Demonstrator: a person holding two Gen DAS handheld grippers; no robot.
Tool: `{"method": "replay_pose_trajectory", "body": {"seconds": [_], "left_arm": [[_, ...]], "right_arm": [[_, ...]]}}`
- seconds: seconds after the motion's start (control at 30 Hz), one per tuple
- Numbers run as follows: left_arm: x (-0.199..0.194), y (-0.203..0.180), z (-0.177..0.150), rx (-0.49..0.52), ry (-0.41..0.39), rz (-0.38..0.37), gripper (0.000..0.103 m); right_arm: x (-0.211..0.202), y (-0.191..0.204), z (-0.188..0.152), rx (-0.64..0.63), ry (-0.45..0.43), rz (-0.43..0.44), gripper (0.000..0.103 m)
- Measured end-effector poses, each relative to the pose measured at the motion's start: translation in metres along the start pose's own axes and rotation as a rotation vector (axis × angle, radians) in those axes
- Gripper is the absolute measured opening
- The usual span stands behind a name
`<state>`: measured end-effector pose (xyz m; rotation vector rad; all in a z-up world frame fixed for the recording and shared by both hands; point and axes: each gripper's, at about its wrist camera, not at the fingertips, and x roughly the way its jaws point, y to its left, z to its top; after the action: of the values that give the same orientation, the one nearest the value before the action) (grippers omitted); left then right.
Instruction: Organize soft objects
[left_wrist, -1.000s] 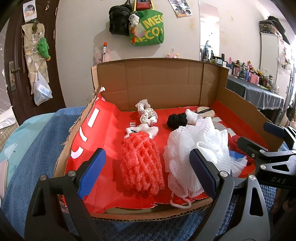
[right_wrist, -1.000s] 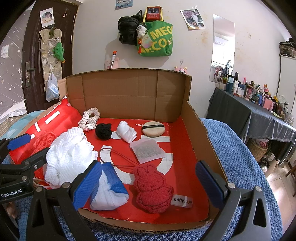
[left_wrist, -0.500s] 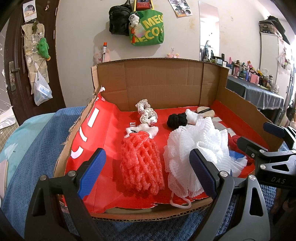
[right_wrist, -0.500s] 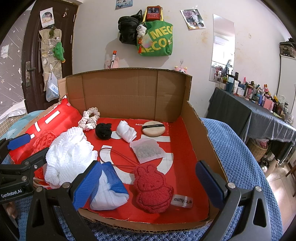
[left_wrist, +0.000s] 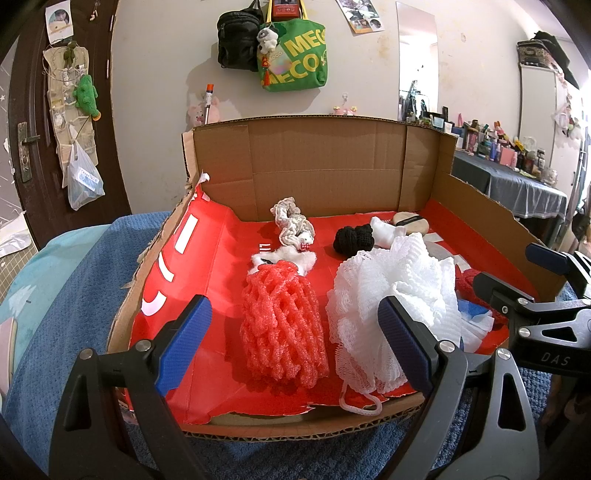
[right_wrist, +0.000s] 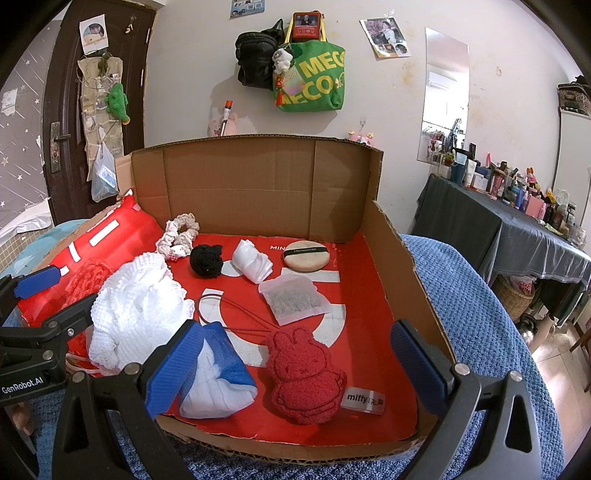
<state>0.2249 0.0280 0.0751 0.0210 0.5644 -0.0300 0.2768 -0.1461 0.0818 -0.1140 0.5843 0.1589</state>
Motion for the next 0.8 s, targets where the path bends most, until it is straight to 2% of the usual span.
{"method": "replay_pose_trajectory", "body": {"seconds": [0.8], "left_arm": [[-0.0006,0.0016,-0.0007,-0.009,-0.002,-0.007,0.092]], "right_arm": [[0.0001,-0.0005,0.0006,0.002,0.001,0.0,0.103]]}}
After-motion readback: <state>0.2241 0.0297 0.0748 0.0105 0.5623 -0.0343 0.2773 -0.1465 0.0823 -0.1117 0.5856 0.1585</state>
